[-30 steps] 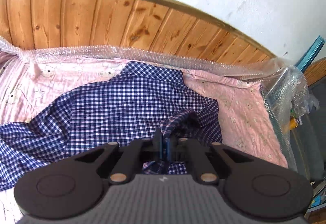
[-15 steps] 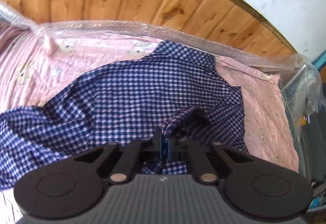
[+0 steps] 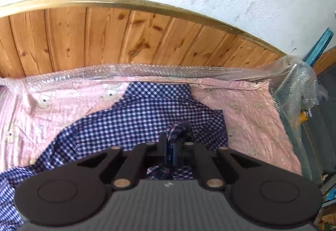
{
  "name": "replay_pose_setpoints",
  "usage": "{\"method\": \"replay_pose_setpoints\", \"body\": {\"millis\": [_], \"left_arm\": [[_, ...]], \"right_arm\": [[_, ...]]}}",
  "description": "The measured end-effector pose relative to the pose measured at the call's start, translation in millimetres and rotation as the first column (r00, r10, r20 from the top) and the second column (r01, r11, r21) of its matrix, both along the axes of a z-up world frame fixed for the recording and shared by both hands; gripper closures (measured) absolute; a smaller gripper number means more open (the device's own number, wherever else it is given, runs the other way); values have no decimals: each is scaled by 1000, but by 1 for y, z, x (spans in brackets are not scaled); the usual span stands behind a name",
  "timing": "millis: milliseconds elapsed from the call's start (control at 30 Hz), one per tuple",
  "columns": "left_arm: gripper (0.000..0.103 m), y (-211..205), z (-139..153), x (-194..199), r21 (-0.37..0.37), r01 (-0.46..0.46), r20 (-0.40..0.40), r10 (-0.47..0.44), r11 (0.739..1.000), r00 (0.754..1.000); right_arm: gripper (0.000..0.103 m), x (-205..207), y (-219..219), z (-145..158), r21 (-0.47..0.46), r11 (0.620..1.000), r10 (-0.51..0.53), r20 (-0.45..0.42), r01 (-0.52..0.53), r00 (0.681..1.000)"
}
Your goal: Fold clothes
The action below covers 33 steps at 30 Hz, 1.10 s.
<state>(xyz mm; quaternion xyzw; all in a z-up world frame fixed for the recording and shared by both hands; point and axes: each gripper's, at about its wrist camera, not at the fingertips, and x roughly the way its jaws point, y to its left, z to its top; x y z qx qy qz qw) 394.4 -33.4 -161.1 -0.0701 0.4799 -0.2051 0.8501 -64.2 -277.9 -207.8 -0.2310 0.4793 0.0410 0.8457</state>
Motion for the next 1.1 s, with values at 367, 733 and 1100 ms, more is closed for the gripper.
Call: {"method": "replay_pose_setpoints", "body": {"millis": [367, 733, 1100], "left_arm": [[98, 6, -15, 2, 130, -26, -53, 33, 991, 998], [97, -166, -2, -212, 258, 507, -4, -524, 823, 852], [75, -244, -115, -267, 125, 460, -265, -417, 879, 869]], "right_arm": [[79, 11, -53, 57, 591, 807, 1, -14, 7, 1000], [59, 201, -180, 17, 949, 218, -272, -166, 228, 948], [55, 307, -198, -52, 912, 227, -173, -308, 342, 936]]}}
